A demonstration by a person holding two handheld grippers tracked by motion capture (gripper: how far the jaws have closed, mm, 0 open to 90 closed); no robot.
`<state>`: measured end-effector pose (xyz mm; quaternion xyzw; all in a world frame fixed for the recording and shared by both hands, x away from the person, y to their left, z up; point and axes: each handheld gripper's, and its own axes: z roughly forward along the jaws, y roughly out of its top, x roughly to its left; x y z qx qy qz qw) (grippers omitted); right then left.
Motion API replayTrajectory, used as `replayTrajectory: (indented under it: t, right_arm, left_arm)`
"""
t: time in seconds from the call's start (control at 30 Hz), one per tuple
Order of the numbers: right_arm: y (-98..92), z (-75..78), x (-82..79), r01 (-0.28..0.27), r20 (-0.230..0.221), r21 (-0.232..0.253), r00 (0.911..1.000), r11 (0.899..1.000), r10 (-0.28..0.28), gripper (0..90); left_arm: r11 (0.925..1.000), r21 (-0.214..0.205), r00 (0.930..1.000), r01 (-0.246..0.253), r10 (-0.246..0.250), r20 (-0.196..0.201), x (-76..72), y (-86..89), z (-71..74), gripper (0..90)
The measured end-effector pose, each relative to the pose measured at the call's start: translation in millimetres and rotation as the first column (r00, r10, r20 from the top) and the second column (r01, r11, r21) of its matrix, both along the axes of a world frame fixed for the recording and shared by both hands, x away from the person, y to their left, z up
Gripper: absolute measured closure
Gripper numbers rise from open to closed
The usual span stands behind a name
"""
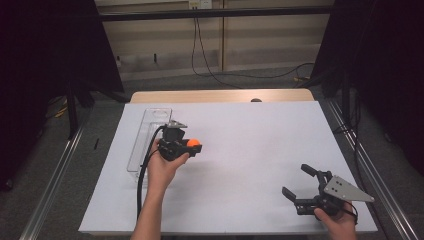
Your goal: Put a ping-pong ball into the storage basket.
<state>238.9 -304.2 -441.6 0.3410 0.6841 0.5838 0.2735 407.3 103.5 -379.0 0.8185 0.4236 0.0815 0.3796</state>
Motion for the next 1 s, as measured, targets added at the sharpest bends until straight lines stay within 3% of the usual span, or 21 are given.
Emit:
replayTrajectory:
  t: [1.0]
  right_arm:
    - [0.1,-0.1,0.2,0.0,0.0,-0.003,1.0,1.0,0.0,2.7]
  left_arm:
    - [0.9994,-0.007,0.9993,-0.033,0.034,0.017,0.2,16.9,8.2,50.9]
